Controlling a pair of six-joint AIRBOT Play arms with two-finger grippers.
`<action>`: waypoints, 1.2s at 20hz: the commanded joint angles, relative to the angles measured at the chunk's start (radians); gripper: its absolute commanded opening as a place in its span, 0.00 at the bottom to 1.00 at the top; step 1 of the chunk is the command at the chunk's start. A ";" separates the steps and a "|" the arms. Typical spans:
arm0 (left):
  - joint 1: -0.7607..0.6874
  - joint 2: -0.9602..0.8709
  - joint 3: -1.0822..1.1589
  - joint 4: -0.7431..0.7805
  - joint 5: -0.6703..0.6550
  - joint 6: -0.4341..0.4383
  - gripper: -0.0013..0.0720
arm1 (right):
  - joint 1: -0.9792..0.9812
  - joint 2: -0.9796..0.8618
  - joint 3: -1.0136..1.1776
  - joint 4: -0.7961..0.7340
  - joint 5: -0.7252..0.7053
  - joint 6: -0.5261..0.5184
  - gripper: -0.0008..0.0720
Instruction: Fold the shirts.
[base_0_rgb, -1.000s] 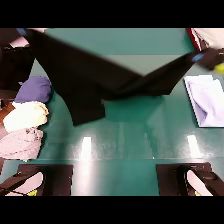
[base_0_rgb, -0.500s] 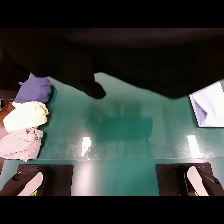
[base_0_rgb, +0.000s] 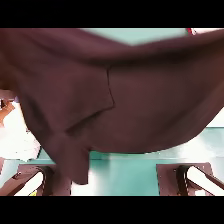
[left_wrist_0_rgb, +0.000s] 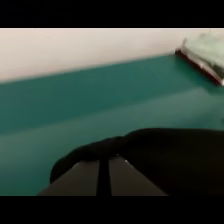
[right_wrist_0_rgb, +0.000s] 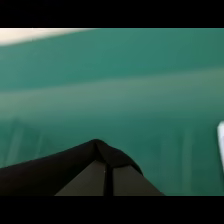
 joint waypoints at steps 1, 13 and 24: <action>-0.014 -0.160 -0.217 -0.039 -0.137 -0.011 0.05 | 0.183 -0.140 -0.121 -0.168 0.071 0.019 0.03; 0.014 -0.515 -0.305 -0.041 0.235 -0.037 0.76 | 0.480 -0.533 -0.122 -0.433 -0.382 0.020 0.64; 0.160 -0.413 -0.521 0.039 -0.105 -0.002 0.76 | 0.370 -0.275 -0.435 -0.203 -0.124 -0.136 0.42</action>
